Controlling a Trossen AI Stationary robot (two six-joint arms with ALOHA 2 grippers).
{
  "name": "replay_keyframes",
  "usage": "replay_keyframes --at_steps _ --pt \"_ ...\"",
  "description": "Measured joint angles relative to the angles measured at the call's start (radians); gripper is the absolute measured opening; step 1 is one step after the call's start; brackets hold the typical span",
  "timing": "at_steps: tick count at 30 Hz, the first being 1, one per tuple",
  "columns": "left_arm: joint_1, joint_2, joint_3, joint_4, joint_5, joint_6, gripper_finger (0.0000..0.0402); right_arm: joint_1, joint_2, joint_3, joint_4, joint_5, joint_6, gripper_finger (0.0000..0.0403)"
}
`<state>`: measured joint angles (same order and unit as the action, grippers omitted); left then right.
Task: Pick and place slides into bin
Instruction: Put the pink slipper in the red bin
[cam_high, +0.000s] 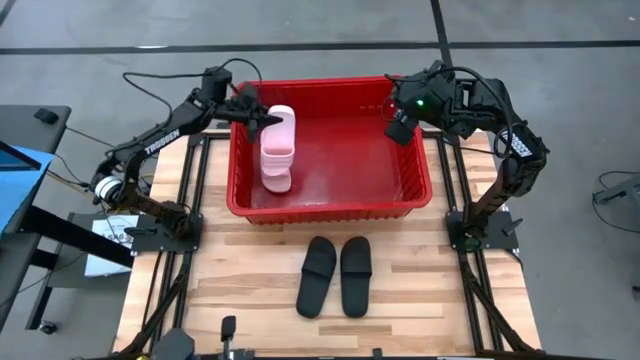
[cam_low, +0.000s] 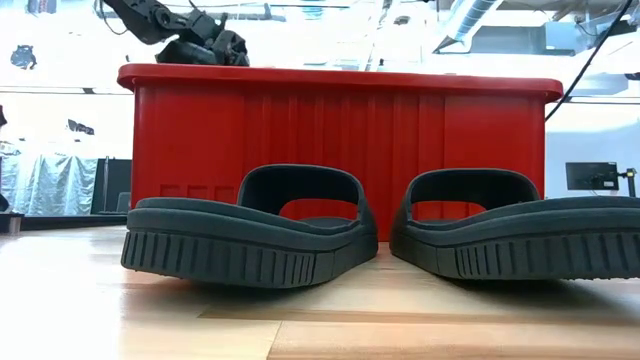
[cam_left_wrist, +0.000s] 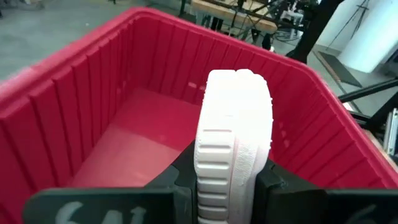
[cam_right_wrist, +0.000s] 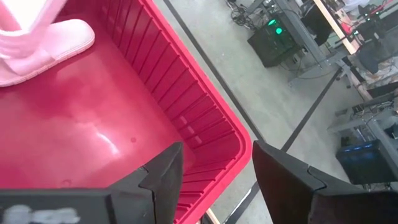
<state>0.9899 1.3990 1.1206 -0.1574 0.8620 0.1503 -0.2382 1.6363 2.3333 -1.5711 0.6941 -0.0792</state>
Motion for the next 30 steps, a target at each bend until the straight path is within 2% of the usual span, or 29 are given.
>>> replay_keyframes --at_steps 4,9,19,30 --pt "0.025 -0.016 0.000 -0.061 0.026 0.060 0.0053 0.000 0.000 0.000 0.000 0.000 0.000 0.0185" --pt "0.025 -0.020 0.000 -0.057 0.058 0.095 0.0053 0.000 0.000 0.000 0.000 0.001 -0.001 0.0187" --pt "0.023 -0.019 -0.144 0.201 0.091 -0.030 0.0053 0.000 0.000 0.000 0.000 0.002 0.000 0.0186" --pt "0.059 -0.054 -0.145 0.146 0.092 -0.002 0.0053 0.000 0.000 0.000 0.000 0.002 0.000 0.0185"
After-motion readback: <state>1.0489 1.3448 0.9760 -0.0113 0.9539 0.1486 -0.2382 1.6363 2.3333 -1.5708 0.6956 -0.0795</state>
